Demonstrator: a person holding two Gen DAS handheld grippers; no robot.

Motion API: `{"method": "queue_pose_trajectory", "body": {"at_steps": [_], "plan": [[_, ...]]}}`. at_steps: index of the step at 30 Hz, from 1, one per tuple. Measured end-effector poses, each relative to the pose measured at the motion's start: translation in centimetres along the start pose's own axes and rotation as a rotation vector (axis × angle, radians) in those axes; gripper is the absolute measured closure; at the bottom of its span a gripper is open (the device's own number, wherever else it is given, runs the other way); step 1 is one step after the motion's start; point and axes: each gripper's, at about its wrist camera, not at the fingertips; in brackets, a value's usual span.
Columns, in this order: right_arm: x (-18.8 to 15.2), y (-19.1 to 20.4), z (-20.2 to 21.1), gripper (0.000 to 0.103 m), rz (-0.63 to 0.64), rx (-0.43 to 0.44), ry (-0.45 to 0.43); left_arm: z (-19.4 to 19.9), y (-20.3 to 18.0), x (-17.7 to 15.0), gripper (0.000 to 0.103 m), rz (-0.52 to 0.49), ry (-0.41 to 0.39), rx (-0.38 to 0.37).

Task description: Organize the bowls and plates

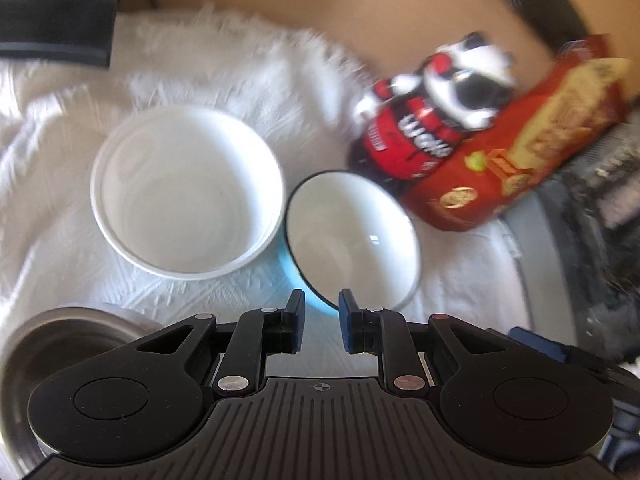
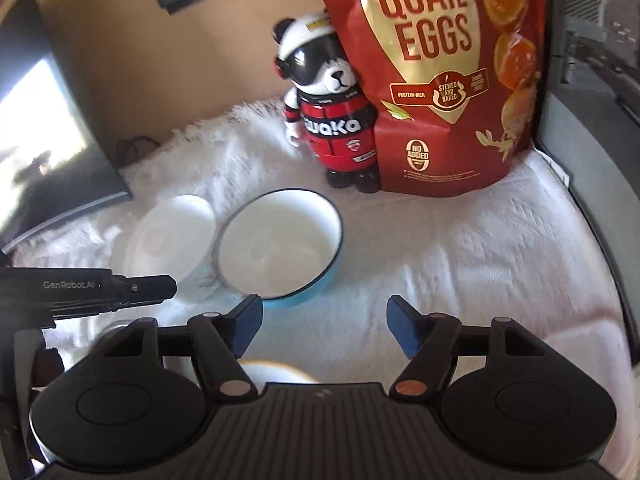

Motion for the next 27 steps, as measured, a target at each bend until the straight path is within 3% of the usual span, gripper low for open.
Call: {"method": "queue_pose_trajectory", "body": {"at_steps": [4,5,8,11,14,16,21,26,27], "plan": [[1.7,-0.4,-3.0,0.024,0.083,-0.009,0.016,-2.9,0.3,0.7,0.083,0.034,-0.023,0.067],[1.9,-0.4,-3.5,0.019,0.11,0.004,-0.001,-3.5,0.3,0.8,0.083,0.039,-0.034,0.088],[2.6,-0.7,-5.4,0.017,0.153,0.005,-0.06,-5.2,0.9,0.6,0.082,0.071,-0.023,0.108],[4.0,-1.3,-7.9,0.017,0.123,0.046,-0.005,-6.5,1.0,0.5,0.074,0.081,0.018,0.104],[5.0,-1.2,-11.4,0.018,0.12,0.068,0.109,-7.1,0.5,1.0,0.078,0.06,0.006,0.144],[5.3,-1.3,-13.4,0.02,0.106,0.04,0.126,-7.4,0.0,1.2,0.077,0.045,0.01,0.158],[5.9,-1.9,-17.1,0.046,0.013,0.088,0.242,-8.2,-0.9,1.5,0.078,-0.012,0.047,0.203],[5.4,-1.4,-18.7,0.073,0.015,0.118,0.327,-8.1,-1.5,1.4,0.079,-0.019,0.065,0.214],[5.3,-1.4,-18.5,0.073,0.015,0.131,0.343,-8.0,-1.8,1.2,0.079,-0.024,0.07,0.213]]}}
Point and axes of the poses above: each gripper's, at about its wrist camera, not at the fingertips, and z roughly against the way its jaws point, y to its left, x to its top, and after that the axes turned 15 degrees about -z, right-handed
